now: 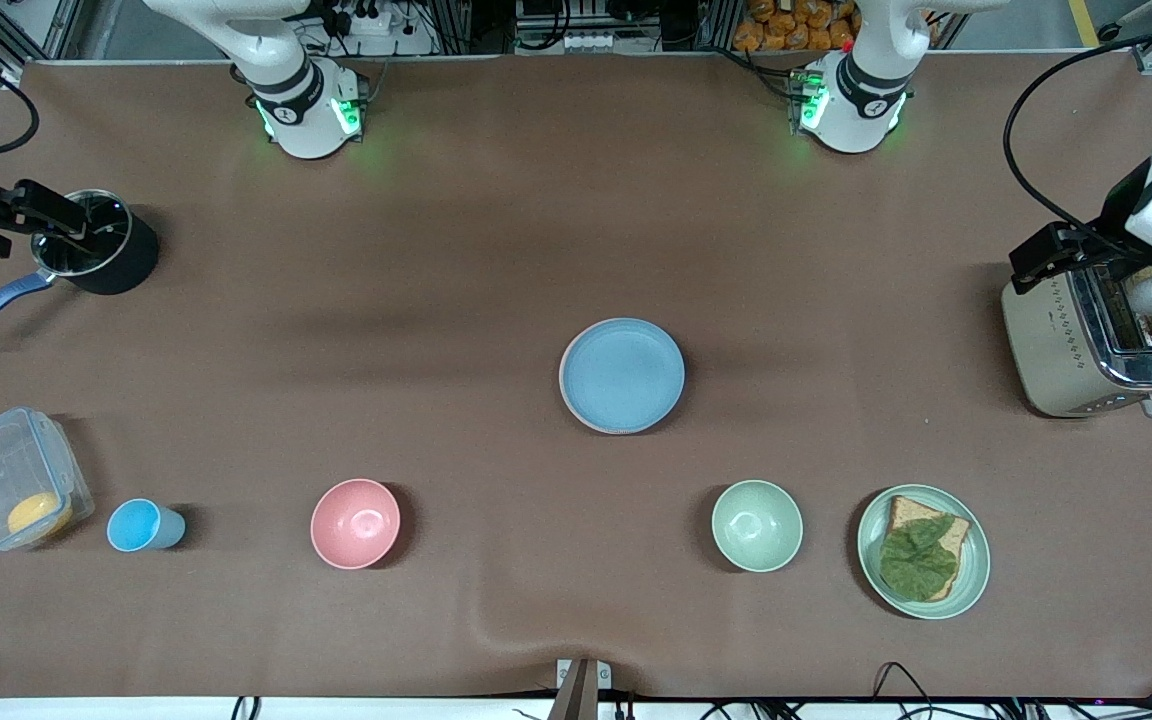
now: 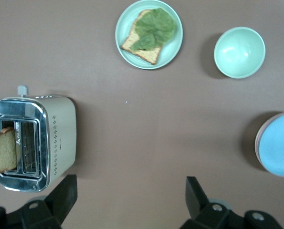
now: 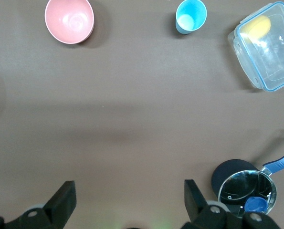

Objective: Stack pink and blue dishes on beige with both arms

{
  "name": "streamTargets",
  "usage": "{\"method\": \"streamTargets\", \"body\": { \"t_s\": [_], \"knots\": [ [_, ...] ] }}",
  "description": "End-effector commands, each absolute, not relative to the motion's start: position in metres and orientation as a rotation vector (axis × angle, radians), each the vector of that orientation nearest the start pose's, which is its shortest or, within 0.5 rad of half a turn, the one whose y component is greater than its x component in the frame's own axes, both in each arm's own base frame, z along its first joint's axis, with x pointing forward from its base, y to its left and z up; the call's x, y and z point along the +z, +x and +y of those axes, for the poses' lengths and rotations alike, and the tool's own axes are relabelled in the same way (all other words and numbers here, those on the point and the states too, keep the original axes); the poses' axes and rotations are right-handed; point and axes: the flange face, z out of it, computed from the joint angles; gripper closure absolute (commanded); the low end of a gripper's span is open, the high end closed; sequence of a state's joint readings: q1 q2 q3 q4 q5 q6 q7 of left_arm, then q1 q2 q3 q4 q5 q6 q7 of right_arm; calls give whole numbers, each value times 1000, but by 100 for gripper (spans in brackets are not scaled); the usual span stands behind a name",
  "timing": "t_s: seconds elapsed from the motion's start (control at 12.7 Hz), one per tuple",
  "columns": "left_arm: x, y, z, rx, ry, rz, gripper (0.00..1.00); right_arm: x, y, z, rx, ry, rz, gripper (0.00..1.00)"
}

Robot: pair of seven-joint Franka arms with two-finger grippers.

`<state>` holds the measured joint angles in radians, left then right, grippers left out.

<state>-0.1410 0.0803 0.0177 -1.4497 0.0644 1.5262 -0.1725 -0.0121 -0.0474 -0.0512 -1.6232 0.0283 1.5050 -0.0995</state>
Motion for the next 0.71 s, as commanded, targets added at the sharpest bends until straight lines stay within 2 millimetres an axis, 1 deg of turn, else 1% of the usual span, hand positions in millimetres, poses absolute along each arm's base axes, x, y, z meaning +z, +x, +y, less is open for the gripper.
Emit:
{"method": "streamTargets", "body": {
  "t_s": [0.0, 0.16, 0.39, 0.63],
  "knots": [
    [634, 563, -64, 12, -3115, 41, 0, 626, 523, -32, 104, -3121, -46, 0],
    [630, 563, -48, 31, -3156, -8, 0, 626, 523, -31, 104, -3121, -49, 0],
    [635, 563, -42, 15, -3144, -19, 0, 625, 523, -31, 106, -3121, -51, 0],
    [640, 566, -24, -5, -3140, -55, 0, 625, 523, -29, 106, -3121, -56, 0]
  ]
}}
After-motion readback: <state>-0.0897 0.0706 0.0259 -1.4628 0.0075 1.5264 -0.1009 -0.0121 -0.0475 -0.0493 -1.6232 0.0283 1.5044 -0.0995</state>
